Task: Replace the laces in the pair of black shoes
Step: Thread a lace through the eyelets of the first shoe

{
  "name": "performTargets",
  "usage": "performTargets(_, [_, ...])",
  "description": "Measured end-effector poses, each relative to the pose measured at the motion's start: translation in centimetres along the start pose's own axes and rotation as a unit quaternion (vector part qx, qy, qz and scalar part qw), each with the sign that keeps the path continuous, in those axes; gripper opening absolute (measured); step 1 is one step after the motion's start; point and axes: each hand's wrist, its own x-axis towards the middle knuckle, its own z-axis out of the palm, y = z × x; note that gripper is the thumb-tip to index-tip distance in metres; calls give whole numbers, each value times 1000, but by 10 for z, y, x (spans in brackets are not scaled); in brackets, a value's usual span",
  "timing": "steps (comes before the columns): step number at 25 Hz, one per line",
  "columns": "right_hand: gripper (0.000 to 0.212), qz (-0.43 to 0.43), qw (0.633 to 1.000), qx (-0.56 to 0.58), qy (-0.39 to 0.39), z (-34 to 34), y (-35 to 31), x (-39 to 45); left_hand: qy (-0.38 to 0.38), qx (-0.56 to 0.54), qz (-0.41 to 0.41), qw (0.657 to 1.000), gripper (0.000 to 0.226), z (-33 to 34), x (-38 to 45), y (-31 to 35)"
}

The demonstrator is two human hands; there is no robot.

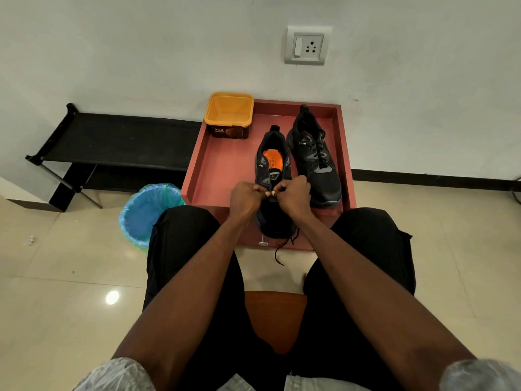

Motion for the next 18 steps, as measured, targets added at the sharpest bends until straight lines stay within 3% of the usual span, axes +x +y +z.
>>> performTargets(3, [10, 55, 995, 39, -69, -3, -4, -1, 8, -5, 2, 1000, 5, 2, 0, 0])
performTargets(9, [40, -88, 992, -62, -60, -24, -5, 6, 25, -2, -18, 1000, 15, -1, -3, 10])
performTargets(11, [41, -92, 992, -69, -56, -27, -6, 8, 21, -158, -33, 987, 10, -10, -11, 27])
performTargets(13, [39, -94, 991, -64, -68, -28, -6, 7, -21, -351, -34, 935, 15, -30, -20, 41])
performTargets(14, [39, -94, 991, -64, -72, -29, -7, 7, -55, -390, -40, 918, 19, -41, -22, 44])
performTargets(16, [39, -85, 992, -62, -73, -31, -6, 8, -148, -290, -94, 941, 23, -58, -27, 45])
performTargets(17, [39, -80, 992, -57, -73, -32, -6, 9, -208, -172, -139, 953, 23, -62, -32, 41])
performTargets(18, [40, -77, 993, -54, -72, -33, -6, 9, -280, -53, -186, 940, 20, -62, -38, 36])
